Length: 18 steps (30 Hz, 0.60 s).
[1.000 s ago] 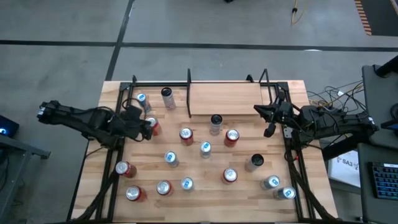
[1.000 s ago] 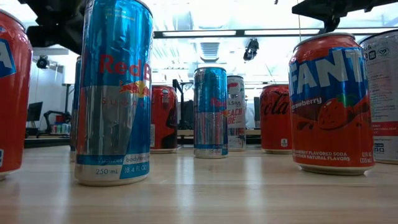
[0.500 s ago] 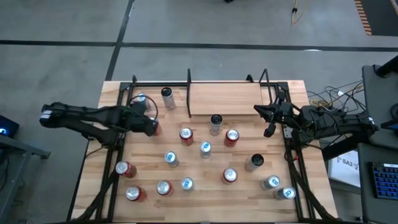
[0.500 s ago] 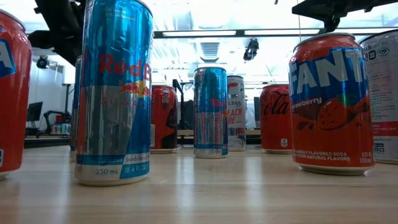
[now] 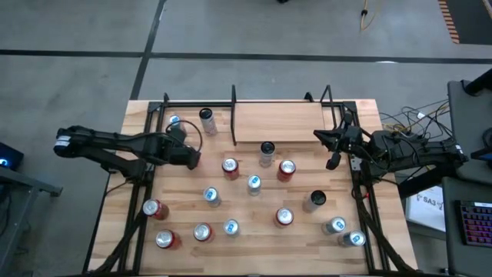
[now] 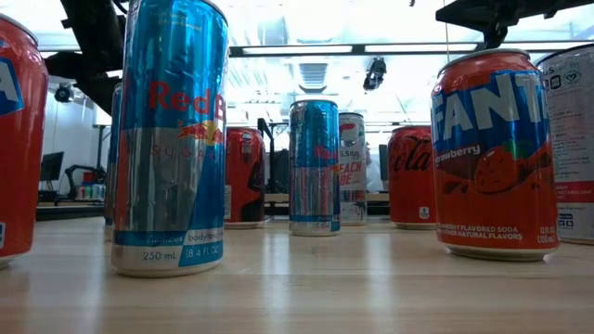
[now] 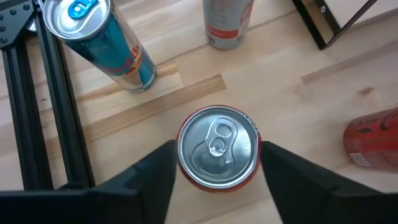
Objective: Place canned beverage on shelf
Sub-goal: Put the orange soda can on the shelf
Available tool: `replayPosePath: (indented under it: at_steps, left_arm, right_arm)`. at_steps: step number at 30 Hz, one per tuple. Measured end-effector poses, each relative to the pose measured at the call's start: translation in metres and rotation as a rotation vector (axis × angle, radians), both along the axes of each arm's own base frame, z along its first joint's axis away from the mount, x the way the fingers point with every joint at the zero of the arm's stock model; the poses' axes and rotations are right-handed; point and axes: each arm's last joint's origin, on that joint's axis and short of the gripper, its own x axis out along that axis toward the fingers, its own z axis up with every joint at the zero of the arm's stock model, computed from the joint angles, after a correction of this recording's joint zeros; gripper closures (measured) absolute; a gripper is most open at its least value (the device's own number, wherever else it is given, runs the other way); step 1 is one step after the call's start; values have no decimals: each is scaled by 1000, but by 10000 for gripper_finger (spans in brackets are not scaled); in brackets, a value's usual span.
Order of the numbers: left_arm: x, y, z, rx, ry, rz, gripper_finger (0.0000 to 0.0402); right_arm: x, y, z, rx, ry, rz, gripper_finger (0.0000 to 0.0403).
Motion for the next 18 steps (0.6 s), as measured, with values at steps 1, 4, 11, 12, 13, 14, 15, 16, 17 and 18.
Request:
replayPosePath:
  at_steps: [1,4,11,12,13,14,15,16,17,18]
  left_arm:
    - [2,0,-1,0,7,0,169]
    - [6,0,-5,1,29,0,145]
    - [11,0,-11,11,49,20,131]
    - [12,0,-12,12,47,29,131]
    - [13,1,-13,15,47,37,131]
    - [14,1,-14,20,50,43,131]
    - [15,2,-15,25,53,49,131]
    - [16,2,-16,28,58,52,131]
    - [16,3,-16,30,62,57,131]
    - [17,4,-17,34,65,62,131]
  right_arm:
    - [0,0,0,0,0,0,394]
    - [0,0,0,1,0,1,394]
    - [0,0,0,18,-7,-1,394]
    - [0,0,0,18,-7,-1,394]
    - [0,0,0,18,-7,0,394]
    - [0,0,0,18,-7,0,394]
    - [0,0,0,18,-7,0,394]
    - [0,0,0,18,-7,-1,394]
    - [0,0,0,18,-7,0,394]
    - [0,0,0,18,-7,0,394]
